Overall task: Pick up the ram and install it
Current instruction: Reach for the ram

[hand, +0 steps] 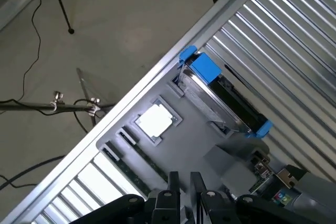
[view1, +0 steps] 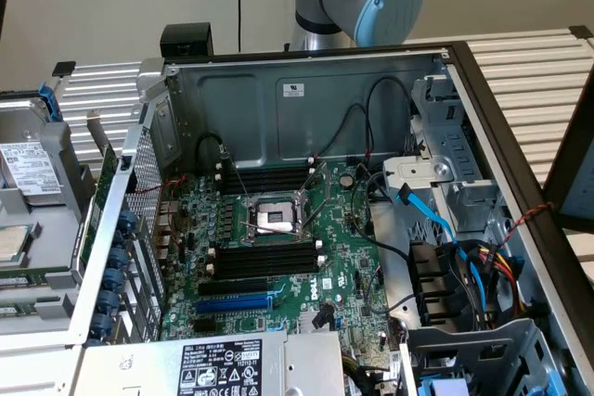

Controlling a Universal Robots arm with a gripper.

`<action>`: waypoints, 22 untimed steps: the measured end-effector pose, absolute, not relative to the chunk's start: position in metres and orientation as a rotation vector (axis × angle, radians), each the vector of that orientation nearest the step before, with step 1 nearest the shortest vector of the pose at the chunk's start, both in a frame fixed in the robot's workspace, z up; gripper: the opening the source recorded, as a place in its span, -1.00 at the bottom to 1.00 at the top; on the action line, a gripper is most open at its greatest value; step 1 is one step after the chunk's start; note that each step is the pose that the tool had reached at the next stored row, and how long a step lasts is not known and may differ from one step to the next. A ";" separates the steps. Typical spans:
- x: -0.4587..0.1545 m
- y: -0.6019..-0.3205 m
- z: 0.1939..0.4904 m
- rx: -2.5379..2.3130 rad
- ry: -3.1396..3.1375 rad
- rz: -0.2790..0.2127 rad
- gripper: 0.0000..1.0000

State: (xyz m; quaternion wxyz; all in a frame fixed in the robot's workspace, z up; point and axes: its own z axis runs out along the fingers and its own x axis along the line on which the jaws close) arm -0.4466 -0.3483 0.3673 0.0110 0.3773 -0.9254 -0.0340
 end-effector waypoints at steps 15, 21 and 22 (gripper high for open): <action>-0.448 -0.348 0.367 1.555 -2.692 -0.100 -0.54; -0.449 -0.348 0.367 1.697 -2.601 -0.097 -0.54; -0.449 -0.348 0.367 1.720 -2.585 -0.097 -0.54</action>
